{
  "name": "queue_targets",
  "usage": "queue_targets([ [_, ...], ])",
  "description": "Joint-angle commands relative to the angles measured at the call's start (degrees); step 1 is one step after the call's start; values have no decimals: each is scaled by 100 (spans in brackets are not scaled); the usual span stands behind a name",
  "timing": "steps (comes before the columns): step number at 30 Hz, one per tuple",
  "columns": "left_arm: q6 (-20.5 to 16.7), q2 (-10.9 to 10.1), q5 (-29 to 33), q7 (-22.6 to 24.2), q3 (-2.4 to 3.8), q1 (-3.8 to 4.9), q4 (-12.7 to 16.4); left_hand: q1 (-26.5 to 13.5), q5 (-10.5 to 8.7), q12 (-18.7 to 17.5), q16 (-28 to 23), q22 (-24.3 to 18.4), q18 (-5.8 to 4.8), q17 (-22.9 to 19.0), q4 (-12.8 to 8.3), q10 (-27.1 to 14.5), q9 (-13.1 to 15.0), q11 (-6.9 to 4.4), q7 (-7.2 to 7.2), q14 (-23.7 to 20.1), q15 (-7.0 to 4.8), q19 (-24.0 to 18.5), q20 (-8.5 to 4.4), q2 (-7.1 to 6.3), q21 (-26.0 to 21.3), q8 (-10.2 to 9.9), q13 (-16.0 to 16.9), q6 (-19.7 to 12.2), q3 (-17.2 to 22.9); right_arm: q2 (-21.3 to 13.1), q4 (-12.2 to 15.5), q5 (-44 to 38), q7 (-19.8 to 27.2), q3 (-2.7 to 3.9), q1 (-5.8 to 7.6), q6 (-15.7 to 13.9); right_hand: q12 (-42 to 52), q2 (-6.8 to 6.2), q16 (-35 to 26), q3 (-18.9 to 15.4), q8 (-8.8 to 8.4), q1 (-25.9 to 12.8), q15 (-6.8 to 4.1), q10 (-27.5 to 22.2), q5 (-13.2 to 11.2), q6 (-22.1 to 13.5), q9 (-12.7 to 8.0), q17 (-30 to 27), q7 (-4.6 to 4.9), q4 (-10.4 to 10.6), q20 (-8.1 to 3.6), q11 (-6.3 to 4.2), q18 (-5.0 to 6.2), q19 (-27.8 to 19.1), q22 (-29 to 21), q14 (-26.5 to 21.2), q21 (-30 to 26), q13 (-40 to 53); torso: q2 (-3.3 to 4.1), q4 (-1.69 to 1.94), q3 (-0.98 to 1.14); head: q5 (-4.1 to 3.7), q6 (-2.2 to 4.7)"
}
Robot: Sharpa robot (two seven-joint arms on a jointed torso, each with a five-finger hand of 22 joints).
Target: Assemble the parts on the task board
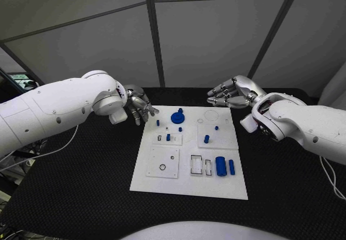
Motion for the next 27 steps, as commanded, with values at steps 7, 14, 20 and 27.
queue_targets([
  [7,-188,372,-935,378,-189,1,-463,-536,-132,3067,1092,4083,-658,1142,398,43,810,-271,-285,1067,-384,907,-325,125,3787,1482,2795,-460,-757,22,2,27,35,3,7,57,-30,58,-25,-19,15,-1,6,-50,42,-9,-3,-24,39,-25,42,1,10,-8,-18,-43,-46,-22,10,-1,7,38,-15],
  [14,30,633,-1254,244,-271,-13,-749,-569,-401,3933,1970,4720,-762,2173,421,672,987,-399,-420,1246,-522,1044,-445,250,4296,1812,4012,-389,-1268,44,-6,27,25,3,6,60,-31,60,-24,-23,11,-5,9,-55,45,-17,-4,-33,43,-25,44,5,10,-6,-23,-46,-53,-29,13,-11,9,56,-37],
  [20,137,736,-1325,145,-284,-17,-902,-529,-405,4183,2462,4838,-782,2655,416,857,1114,-441,-466,1272,-564,1073,-489,302,4381,1944,4397,-396,-1454,44,-8,27,19,3,6,56,-33,61,-23,-31,6,-13,13,-63,51,-30,-6,-46,49,-25,48,11,10,-4,-30,-51,-65,-38,9,-9,12,52,-47],
  [27,438,885,-1494,1,-287,-17,-1087,-627,-495,4177,2478,4856,-782,2763,430,817,1167,-433,-457,1211,-559,1066,-490,318,4388,1965,4388,-441,-1627,61,-14,27,12,3,6,58,-35,61,-23,-39,2,-21,17,-71,56,-41,-7,-58,54,-26,51,16,10,-3,-36,-57,-76,-44,12,-15,8,64,-66],
])
